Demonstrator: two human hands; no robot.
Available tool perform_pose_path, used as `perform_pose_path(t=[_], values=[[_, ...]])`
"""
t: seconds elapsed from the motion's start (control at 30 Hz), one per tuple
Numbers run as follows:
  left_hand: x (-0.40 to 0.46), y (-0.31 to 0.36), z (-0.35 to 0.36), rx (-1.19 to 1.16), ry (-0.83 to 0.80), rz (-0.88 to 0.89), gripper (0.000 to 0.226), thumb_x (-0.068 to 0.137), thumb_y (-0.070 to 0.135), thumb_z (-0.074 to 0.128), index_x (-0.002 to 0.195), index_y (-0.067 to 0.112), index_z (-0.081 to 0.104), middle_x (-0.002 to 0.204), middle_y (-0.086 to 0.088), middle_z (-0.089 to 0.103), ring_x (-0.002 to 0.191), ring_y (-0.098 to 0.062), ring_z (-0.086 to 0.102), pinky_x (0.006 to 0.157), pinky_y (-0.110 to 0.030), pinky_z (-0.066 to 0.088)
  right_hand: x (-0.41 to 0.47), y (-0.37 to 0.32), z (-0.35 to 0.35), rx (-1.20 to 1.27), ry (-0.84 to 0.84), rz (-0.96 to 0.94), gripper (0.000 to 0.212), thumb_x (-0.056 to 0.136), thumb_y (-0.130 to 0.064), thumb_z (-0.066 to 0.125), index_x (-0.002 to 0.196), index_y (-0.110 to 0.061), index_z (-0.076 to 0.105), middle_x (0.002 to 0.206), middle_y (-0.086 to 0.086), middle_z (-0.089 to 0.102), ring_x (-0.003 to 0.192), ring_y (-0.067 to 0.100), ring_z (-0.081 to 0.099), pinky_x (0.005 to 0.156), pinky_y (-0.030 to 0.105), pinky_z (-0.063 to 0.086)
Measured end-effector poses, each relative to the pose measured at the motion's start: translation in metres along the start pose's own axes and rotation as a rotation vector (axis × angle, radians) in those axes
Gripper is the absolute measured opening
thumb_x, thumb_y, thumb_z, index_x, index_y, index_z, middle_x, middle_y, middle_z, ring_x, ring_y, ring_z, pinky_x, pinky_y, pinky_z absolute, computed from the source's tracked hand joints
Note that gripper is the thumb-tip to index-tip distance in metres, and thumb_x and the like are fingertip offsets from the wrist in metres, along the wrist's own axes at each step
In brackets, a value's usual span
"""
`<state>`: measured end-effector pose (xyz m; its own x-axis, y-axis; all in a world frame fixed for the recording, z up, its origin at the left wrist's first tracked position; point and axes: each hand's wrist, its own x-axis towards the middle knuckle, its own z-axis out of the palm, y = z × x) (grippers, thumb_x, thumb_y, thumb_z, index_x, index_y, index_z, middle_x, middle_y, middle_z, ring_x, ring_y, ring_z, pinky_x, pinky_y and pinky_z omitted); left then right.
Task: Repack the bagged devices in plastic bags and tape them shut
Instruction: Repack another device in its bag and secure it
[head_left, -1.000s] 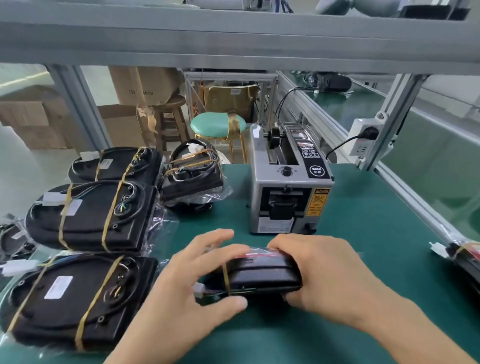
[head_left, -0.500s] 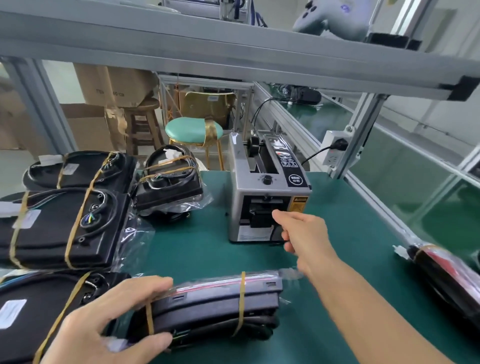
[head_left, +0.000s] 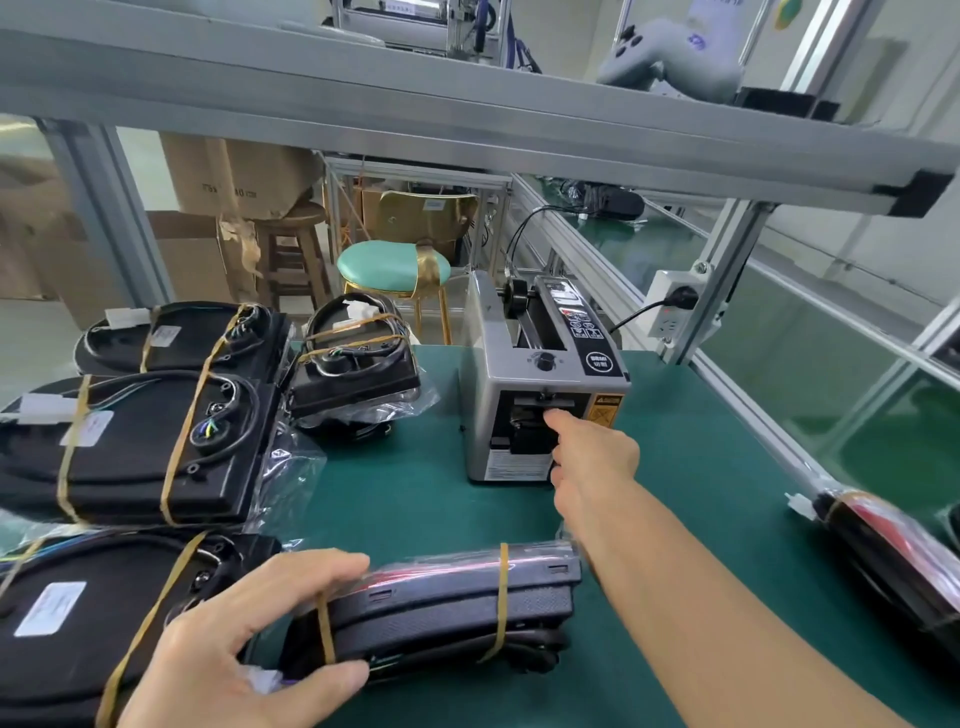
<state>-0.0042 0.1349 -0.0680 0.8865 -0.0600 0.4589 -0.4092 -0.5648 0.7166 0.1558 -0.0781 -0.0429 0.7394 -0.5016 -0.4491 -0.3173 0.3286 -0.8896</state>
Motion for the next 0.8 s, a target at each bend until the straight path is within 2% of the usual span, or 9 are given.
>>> perform_pose_path(t=[0.1,0.2,0.3,0.37,0.43,0.47,0.57,0.67,0.8], values=[[0.002,0.004,0.003,-0.007,0.038,-0.004,0.043,0.055,0.037,0.076,0.097,0.027,0.073,0.098,0.021,0.070,0.093,0.007,0.064,0.088,-0.001,0.040,-0.001,-0.006,-0.005,0.021,-0.091,0.079,0.024,0.083,-0.008,0.069,0.074,-0.015,0.048,0.055,-0.002,0.037,0.041,0.010,0.026,0.031,0.018,0.022],[-0.001,0.017,0.023,-0.016,0.182,-0.027,0.044,0.058,0.045,0.066,0.093,0.021,0.075,0.095,0.017,0.071,0.091,0.006,0.064,0.088,-0.001,0.040,-0.018,-0.024,-0.030,0.023,-0.319,0.075,0.024,0.087,-0.011,0.065,0.070,-0.018,0.049,0.046,-0.008,0.035,0.037,0.005,0.027,0.044,0.017,0.022],[-0.001,0.036,0.056,0.019,0.262,-0.046,0.043,0.056,0.043,0.065,0.091,0.019,0.076,0.094,0.014,0.070,0.088,0.006,0.061,0.085,0.002,0.037,-0.056,-0.044,-0.064,-0.205,-0.513,-0.214,0.012,0.072,-0.028,0.075,0.065,-0.019,0.070,0.063,-0.013,0.059,0.059,0.004,0.051,0.064,0.020,0.033],[0.000,0.044,0.073,0.007,0.285,-0.074,0.041,0.052,0.033,0.074,0.091,0.018,0.077,0.093,0.014,0.069,0.084,0.002,0.060,0.083,0.002,0.039,-0.085,-0.047,-0.079,-0.280,-0.614,-0.388,0.021,0.054,-0.041,0.075,0.068,-0.025,0.076,0.079,-0.021,0.067,0.072,-0.010,0.058,0.075,0.019,0.037],[0.000,0.047,0.081,0.026,0.296,-0.075,0.038,0.054,0.030,0.074,0.090,0.018,0.077,0.093,0.013,0.069,0.081,0.000,0.060,0.080,-0.002,0.043,-0.101,-0.035,-0.087,-0.302,-0.679,-0.426,0.024,0.048,-0.034,0.084,0.065,-0.020,0.075,0.095,-0.022,0.065,0.084,-0.017,0.057,0.080,0.014,0.038],[-0.001,0.048,0.081,0.032,0.300,-0.075,0.037,0.057,0.035,0.071,0.090,0.019,0.076,0.093,0.012,0.068,0.080,0.000,0.060,0.079,-0.004,0.045,-0.105,-0.025,-0.089,-0.326,-0.707,-0.413,0.018,0.054,-0.029,0.085,0.064,-0.018,0.075,0.104,-0.022,0.064,0.091,-0.018,0.056,0.084,0.015,0.038],[-0.002,0.049,0.078,0.014,0.297,-0.067,0.041,0.058,0.041,0.066,0.093,0.022,0.075,0.092,0.010,0.065,0.077,0.000,0.061,0.073,-0.008,0.048,-0.106,0.003,-0.092,-0.417,-0.671,-0.424,0.013,0.069,-0.034,0.081,0.064,-0.024,0.076,0.121,-0.029,0.054,0.113,-0.017,0.047,0.098,0.023,0.033],[-0.004,0.050,0.079,0.016,0.289,-0.078,0.042,0.056,0.042,0.065,0.093,0.025,0.074,0.089,0.011,0.062,0.076,0.002,0.057,0.072,-0.003,0.044,-0.106,0.014,-0.096,-0.531,-0.581,-0.509,0.008,0.068,-0.031,0.071,0.061,-0.032,0.073,0.129,-0.041,0.042,0.124,-0.017,0.035,0.100,0.019,0.028],[-0.007,0.051,0.080,0.010,0.293,-0.086,0.043,0.056,0.041,0.066,0.094,0.024,0.074,0.089,0.011,0.061,0.075,0.002,0.055,0.070,-0.002,0.043,-0.113,0.024,-0.098,-0.655,-0.495,-0.610,0.010,0.065,-0.048,0.076,0.065,-0.040,0.071,0.126,-0.054,0.032,0.127,-0.022,0.025,0.117,0.035,0.017]])
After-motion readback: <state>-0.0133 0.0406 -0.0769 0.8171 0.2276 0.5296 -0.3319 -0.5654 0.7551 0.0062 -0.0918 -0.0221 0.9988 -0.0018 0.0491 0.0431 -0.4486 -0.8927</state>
